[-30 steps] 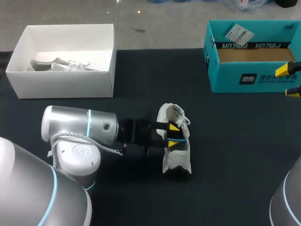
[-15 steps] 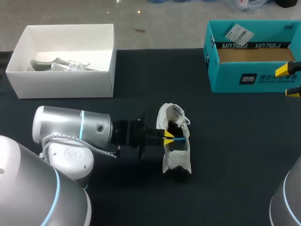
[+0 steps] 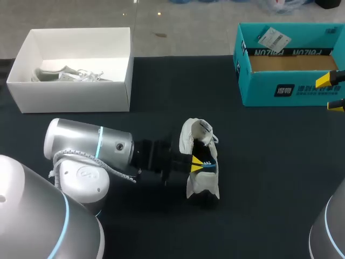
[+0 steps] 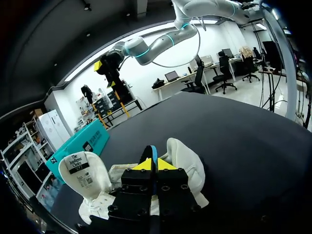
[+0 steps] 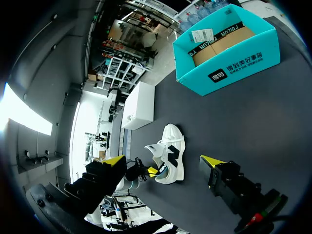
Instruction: Take the shoe out of the shoebox, open the shoe tongue, remove and reinsert the insole, then place the shoe into the shoebox
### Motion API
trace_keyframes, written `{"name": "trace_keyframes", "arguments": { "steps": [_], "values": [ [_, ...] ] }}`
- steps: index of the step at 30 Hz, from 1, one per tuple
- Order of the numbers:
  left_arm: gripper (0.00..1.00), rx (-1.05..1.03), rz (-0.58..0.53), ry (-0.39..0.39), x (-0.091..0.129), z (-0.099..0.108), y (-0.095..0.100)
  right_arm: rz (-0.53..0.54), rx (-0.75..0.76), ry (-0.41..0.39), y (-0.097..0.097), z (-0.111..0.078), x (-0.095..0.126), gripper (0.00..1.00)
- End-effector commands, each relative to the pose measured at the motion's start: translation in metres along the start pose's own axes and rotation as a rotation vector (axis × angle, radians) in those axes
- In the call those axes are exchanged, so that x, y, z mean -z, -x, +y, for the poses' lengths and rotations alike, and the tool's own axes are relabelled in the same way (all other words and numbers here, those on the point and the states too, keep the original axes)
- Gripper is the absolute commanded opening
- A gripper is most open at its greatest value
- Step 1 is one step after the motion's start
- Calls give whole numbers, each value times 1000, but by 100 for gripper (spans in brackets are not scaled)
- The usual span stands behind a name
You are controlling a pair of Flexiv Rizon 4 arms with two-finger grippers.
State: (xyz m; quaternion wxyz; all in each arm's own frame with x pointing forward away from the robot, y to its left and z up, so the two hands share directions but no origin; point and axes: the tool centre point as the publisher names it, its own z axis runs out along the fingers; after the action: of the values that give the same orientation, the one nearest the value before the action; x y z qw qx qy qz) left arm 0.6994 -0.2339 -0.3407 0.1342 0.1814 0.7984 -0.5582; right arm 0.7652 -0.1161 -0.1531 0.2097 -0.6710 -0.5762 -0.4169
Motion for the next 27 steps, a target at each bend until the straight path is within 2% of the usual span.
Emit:
{"name": "trace_keyframes", "arguments": {
  "steps": [1,2,4,5,6,8,11,15,16,20,22,23,25,27],
  "values": [
    [9,11,31,26,-5,-1,4,-3,-1,1,0,-1,0,100],
    [27,11,31,26,-3,-2,3,-3,-1,1,0,-1,0,100],
    [53,9,25,31,1,-5,4,-3,-1,1,0,-1,0,100],
    [74,8,21,31,2,-7,4,-3,-1,1,0,-1,0,100],
    [82,6,16,30,5,-9,4,-3,-1,1,0,-1,0,100],
    [84,0,11,35,8,-11,6,-3,-1,1,0,-1,0,100],
    [69,-7,6,42,11,-12,8,-3,-1,1,0,-1,0,100],
    [58,-20,10,49,11,-15,10,-3,-1,1,0,-1,0,100],
    [50,-22,11,48,11,-16,11,-3,-1,1,0,-1,0,100],
    [40,-30,18,50,11,-16,12,-3,-1,1,0,-1,0,100],
    [11,-34,29,54,11,-16,14,-3,-1,1,0,-1,0,100],
    [0,-39,36,55,13,-17,16,-3,-1,1,0,-1,0,100],
    [0,-48,68,61,17,-20,20,-3,-1,1,0,-1,0,100],
    [0,-84,162,57,20,-22,22,-3,-1,1,0,-1,0,100]
  ]
}}
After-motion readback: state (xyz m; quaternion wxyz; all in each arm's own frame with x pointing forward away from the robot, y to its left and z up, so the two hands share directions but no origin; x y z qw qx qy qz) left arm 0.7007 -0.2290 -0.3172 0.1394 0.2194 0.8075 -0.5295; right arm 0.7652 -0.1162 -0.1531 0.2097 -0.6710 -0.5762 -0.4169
